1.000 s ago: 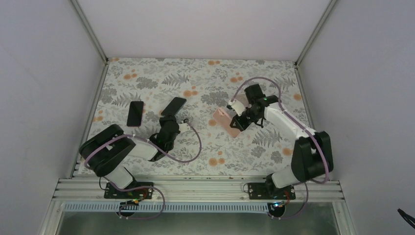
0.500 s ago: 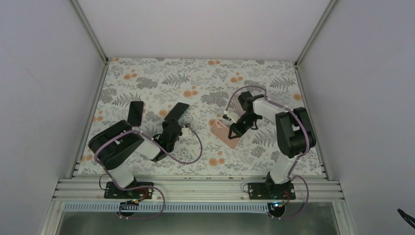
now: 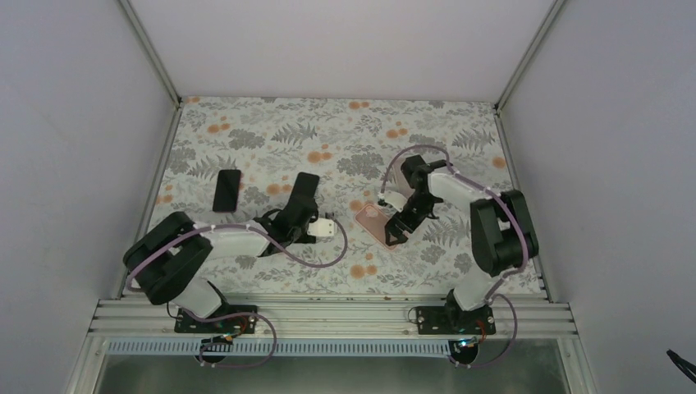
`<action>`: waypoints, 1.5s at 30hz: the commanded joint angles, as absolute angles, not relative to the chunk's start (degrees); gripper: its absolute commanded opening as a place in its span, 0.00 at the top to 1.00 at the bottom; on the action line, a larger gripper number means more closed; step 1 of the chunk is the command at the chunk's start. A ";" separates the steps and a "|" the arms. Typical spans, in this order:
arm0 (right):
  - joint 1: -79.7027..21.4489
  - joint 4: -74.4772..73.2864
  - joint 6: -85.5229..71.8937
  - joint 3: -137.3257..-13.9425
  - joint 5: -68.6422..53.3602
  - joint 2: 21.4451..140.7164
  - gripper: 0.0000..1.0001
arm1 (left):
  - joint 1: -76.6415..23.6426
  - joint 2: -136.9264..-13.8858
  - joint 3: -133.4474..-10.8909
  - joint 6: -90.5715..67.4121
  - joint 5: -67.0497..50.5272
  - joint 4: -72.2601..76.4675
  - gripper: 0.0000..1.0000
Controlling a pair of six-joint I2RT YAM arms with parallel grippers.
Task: Take the phone out of the phone case
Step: Place the phone at the center of the board, then reset both arms
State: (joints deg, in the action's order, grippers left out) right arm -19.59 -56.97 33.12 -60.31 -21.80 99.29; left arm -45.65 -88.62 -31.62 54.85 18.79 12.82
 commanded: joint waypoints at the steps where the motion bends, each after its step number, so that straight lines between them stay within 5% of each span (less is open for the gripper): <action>1: -19.95 -63.67 33.84 -60.71 -14.02 90.47 0.00 | -47.01 -84.34 -37.05 50.53 -2.79 -21.53 0.11; 8: -19.45 -68.91 26.48 -75.45 -0.45 79.02 0.00 | -46.62 -76.69 -57.61 47.37 -21.22 -50.55 0.00; 14: -16.60 -44.20 22.36 -72.85 11.78 63.41 0.00 | -34.37 -66.84 -71.20 43.03 -20.48 -46.84 0.00; 21: -9.17 -21.34 18.18 -56.11 17.33 52.56 0.00 | -4.69 -57.28 -62.21 36.78 -10.16 -25.39 0.00; 29: 0.61 -3.55 15.52 -37.93 19.06 55.04 0.00 | 30.37 -55.98 -47.39 28.82 -19.17 -9.57 0.00; 38: 0.75 -4.90 15.46 -36.57 20.01 61.16 0.00 | 33.84 -55.64 -32.47 21.08 -22.00 -0.40 0.00; 45: 0.79 -7.01 14.63 -37.17 17.59 59.00 0.00 | 33.84 -60.32 -32.47 22.12 -26.68 -1.38 0.00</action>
